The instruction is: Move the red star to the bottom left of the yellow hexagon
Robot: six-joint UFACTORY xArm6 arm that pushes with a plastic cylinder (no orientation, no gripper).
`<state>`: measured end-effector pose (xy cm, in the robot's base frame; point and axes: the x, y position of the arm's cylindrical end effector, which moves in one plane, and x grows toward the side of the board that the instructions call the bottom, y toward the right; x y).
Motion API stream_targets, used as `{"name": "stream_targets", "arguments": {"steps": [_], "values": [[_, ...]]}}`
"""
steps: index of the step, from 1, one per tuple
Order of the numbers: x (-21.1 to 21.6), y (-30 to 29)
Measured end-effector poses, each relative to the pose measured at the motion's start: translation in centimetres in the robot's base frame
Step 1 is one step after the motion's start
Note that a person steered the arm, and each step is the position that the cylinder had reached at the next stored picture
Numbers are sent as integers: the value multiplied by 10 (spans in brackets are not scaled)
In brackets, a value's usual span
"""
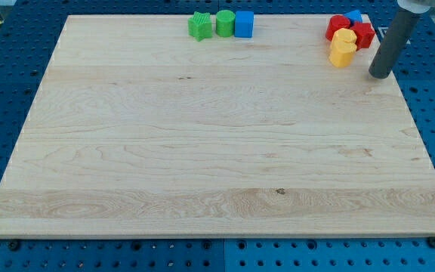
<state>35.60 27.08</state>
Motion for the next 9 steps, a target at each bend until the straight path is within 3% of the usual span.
{"name": "stream_targets", "arguments": {"steps": [9], "values": [[20,57]]}}
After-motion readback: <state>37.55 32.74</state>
